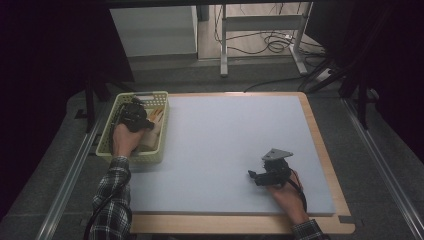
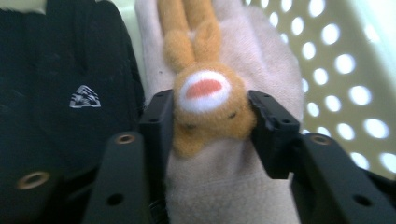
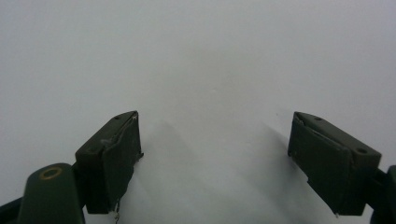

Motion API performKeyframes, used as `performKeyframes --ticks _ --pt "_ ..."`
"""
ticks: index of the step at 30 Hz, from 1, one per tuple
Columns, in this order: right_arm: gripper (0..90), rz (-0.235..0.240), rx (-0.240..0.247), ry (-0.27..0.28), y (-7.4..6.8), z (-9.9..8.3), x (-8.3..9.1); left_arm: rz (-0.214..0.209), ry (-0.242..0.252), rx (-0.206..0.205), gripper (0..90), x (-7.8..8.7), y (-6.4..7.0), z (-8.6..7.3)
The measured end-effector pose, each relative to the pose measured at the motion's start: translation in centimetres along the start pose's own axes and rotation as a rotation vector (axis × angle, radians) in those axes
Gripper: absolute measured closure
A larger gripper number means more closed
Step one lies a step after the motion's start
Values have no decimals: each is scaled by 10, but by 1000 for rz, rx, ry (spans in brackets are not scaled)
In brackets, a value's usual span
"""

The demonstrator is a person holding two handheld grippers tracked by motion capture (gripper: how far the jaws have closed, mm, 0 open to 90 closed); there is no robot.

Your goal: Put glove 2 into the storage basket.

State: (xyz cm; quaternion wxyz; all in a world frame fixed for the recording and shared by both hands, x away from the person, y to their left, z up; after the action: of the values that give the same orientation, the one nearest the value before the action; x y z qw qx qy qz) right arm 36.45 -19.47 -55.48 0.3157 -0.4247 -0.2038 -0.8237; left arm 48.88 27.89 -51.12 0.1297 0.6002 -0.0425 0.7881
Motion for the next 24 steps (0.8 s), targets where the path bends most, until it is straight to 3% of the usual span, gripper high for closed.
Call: performKeyframes --ticks 3,9,13,17,20,24 --pt "169 1 -1 -1 0 0 0 -41 1 8 583 -5 3 1" --pt "169 0 0 0 0 0 0 1 -34 -47 587 -2 17 4" --pt "169 -3 3 1 0 0 0 -11 0 -27 505 1 11 2" --pt "169 0 0 0 0 0 0 52 51 -46 404 10 7 -2" --pt "169 -2 2 0 0 0 0 75 73 -38 309 17 5 -4" --pt "169 -2 1 0 0 0 0 73 98 -42 263 24 3 -8"
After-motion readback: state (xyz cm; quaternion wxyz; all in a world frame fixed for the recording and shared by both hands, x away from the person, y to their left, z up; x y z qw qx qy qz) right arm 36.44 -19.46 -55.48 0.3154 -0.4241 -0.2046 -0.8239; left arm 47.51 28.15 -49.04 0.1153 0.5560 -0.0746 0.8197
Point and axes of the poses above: each handheld gripper's, and its own axes: x roughly backward along the jaws, z roughly out of its top, y roughly to its right, the point moved 3 cm from there along -x, roughly forward along the jaws, and after that the axes turned 13 degrees about -y, right-handed, at the moved point
